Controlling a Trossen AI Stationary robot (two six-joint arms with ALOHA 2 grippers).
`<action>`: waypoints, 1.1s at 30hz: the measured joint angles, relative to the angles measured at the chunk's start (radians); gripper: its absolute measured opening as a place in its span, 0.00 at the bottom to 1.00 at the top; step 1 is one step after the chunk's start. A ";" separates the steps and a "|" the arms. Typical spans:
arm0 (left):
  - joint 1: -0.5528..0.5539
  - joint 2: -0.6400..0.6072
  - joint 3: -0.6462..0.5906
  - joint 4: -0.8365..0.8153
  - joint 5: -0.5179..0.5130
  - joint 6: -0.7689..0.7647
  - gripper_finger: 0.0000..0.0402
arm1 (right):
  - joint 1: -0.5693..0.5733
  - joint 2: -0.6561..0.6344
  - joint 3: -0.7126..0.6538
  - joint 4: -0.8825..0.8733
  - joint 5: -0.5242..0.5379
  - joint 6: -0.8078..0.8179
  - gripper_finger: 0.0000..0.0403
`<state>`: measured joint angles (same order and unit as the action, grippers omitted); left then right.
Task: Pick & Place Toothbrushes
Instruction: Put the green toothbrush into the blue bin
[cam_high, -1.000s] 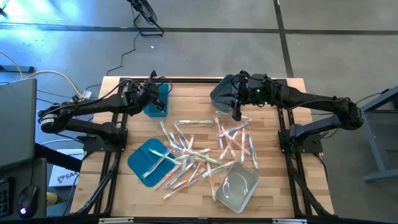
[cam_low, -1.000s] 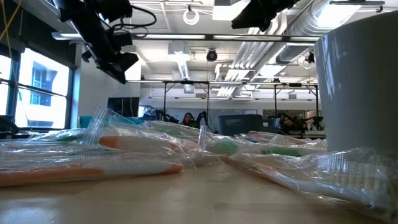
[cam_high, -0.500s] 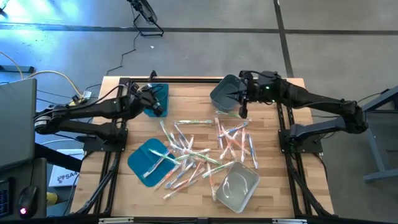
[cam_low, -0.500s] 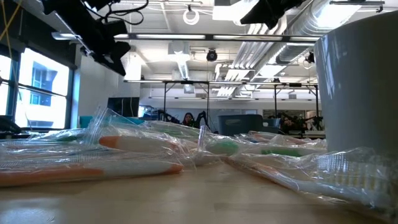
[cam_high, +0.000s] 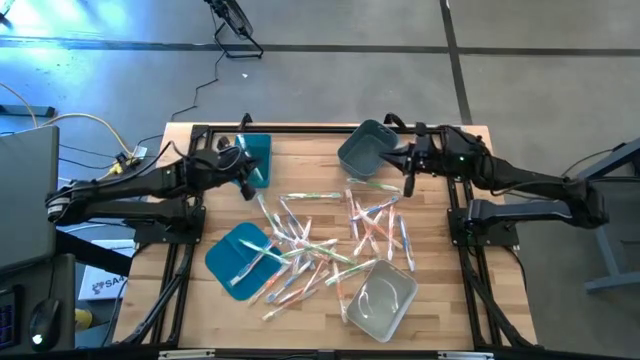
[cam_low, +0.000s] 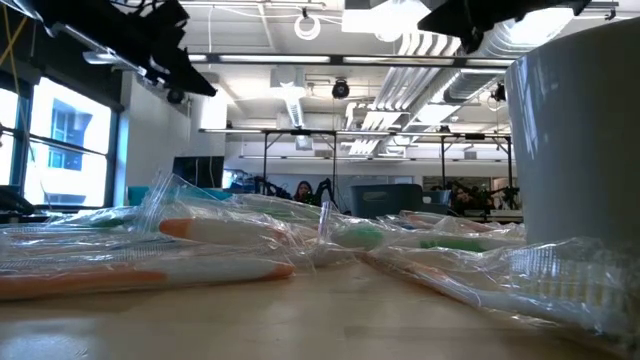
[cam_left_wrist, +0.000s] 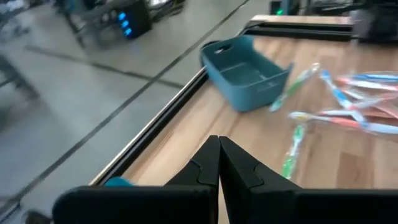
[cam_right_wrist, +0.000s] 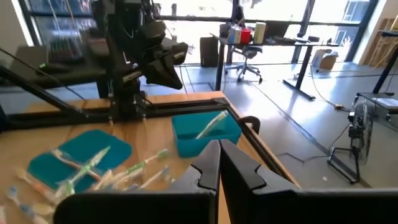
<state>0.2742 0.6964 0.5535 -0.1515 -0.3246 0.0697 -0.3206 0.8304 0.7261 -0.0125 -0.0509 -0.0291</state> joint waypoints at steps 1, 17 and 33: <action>0.000 -0.014 -0.008 0.005 0.012 0.012 0.00 | 0.000 -0.011 -0.019 0.017 0.000 0.007 0.01; 0.000 -0.256 -0.237 0.156 0.111 0.032 0.00 | 0.000 -0.067 -0.264 0.331 -0.008 0.080 0.01; 0.000 -0.341 -0.248 0.136 0.151 0.032 0.00 | 0.000 -0.066 -0.264 0.316 -0.010 0.088 0.01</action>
<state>0.2745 0.3551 0.3058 -0.0153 -0.1734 0.1013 -0.3206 0.7643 0.4618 0.3035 -0.0609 0.0589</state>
